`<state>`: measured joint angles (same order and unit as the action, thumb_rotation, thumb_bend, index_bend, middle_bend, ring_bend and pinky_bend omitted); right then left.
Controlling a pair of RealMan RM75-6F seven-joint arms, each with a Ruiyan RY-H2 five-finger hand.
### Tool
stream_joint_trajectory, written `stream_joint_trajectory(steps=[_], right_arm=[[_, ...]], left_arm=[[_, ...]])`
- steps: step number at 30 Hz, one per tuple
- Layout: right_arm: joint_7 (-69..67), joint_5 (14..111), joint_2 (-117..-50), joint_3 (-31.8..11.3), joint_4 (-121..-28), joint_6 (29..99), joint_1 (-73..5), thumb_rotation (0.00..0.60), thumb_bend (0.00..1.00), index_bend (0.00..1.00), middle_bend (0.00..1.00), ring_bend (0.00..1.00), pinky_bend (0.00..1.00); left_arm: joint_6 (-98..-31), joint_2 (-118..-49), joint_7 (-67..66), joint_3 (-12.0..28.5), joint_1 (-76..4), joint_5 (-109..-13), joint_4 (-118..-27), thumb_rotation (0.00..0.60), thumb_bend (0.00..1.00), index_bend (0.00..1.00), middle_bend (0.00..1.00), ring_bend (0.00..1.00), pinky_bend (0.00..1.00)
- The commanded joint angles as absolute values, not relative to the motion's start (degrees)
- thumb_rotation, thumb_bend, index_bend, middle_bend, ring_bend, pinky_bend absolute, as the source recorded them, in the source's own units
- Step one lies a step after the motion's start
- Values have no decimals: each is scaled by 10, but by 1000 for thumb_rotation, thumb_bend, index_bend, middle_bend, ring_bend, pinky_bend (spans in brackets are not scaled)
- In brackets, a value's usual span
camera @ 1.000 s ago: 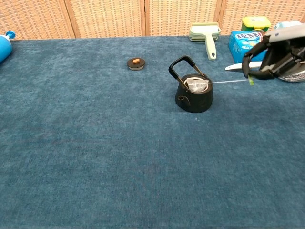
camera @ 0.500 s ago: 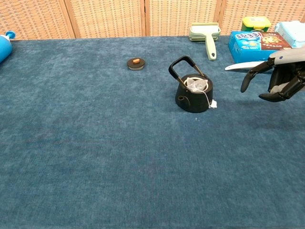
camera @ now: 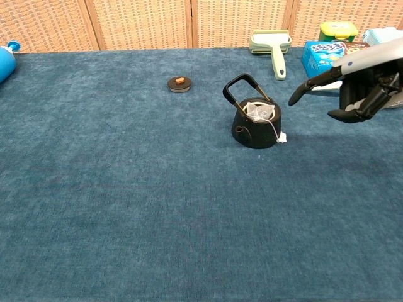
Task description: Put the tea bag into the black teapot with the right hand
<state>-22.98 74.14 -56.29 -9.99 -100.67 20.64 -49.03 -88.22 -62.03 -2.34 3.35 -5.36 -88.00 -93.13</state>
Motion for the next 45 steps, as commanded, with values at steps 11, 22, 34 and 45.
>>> stream_joint_trajectory(steps=[11, 22, 34, 45], right_arm=[[-202, 676, -584, -94, -969, 135, -571, 600, 816, 21, 1000, 1000, 1000], [-164, 608, -640, -52, -914, 124, -625, 600, 816, 20, 1000, 1000, 1000], [-138, 538, -665, -11, -886, 141, -674, 600, 815, 20, 1000, 1000, 1000], [-97, 472, -668, 40, -895, 176, -708, 600, 814, 20, 1000, 1000, 1000]], left_arm=[[-878, -623, -21, 34, -53, -873, -927, 600, 321, 192, 179, 114, 148], [-873, -625, -15, 33, -52, -865, -920, 600, 321, 191, 179, 114, 148], [-874, -627, -5, 33, -49, -861, -911, 600, 321, 191, 178, 115, 148], [-869, -631, 5, 32, -50, -862, -901, 600, 321, 192, 179, 114, 148]])
